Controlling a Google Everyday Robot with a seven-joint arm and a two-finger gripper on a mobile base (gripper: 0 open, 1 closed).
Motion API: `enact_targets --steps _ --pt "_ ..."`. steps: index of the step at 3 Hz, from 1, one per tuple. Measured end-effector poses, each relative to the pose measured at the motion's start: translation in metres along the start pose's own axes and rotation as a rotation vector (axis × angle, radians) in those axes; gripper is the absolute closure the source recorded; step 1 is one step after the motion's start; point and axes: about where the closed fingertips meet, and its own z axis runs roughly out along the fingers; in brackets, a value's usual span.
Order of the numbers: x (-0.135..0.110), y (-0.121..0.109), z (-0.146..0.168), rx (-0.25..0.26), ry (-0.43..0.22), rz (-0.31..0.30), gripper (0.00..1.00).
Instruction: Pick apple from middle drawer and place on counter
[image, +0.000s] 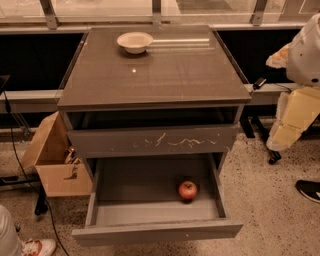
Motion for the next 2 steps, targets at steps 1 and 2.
enact_targets --steps 1,2 --pt "0.025 0.006 0.054 -0.079 -0.062 0.083 0.0" --pt "0.059 0.026 0.131 -0.131 -0.2 0.215 0.0"
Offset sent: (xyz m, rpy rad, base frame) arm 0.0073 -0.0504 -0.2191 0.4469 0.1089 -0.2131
